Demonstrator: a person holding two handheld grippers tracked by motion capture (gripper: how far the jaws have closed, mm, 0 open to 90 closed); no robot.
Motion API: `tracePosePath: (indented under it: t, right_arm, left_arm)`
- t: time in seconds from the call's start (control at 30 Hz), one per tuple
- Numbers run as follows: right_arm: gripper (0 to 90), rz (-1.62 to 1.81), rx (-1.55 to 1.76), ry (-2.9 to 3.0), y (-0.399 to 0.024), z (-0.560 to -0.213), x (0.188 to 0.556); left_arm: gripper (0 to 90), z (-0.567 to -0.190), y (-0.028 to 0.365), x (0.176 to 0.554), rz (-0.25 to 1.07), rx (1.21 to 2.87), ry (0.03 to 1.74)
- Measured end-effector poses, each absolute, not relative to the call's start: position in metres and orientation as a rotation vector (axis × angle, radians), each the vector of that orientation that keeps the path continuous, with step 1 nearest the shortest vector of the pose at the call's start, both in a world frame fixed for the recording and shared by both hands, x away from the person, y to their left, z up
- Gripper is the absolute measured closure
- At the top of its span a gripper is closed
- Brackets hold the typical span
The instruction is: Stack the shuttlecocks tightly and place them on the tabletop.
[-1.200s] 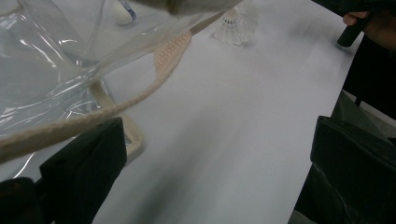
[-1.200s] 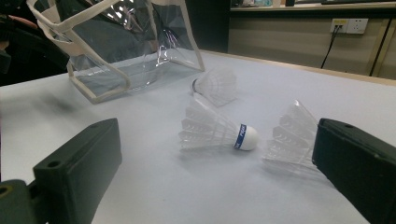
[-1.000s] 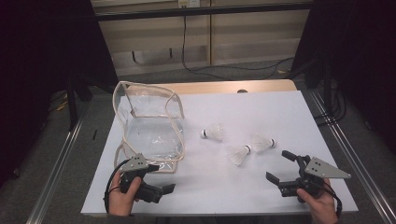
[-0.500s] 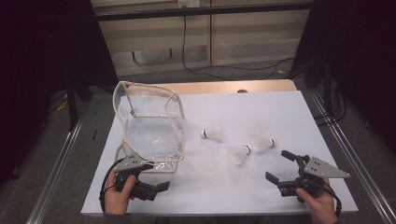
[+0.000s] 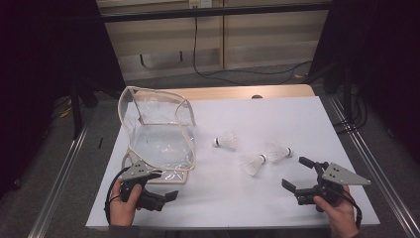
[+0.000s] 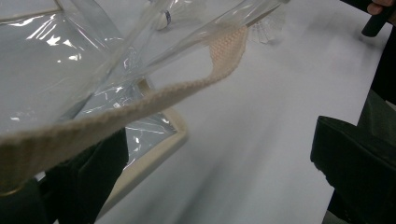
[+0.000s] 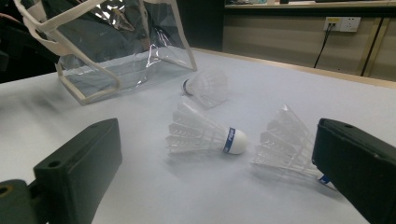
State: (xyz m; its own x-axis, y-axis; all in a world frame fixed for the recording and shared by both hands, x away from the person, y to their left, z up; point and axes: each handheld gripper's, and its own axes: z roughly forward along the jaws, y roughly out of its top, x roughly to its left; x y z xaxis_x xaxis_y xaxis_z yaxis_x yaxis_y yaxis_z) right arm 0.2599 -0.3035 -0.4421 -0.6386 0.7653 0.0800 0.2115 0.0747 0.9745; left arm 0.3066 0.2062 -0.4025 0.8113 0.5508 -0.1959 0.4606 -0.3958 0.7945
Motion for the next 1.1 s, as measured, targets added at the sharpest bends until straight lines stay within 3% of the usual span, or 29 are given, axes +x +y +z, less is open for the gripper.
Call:
tracePosePath:
  t: [1.1]
  right_arm:
    - [1.7, 1.457, 1.042, 1.987, -0.279, -0.429, 0.296]
  left_arm:
    - [3.5, -0.403, 0.206, 0.307, 0.099, 2.028, 0.729]
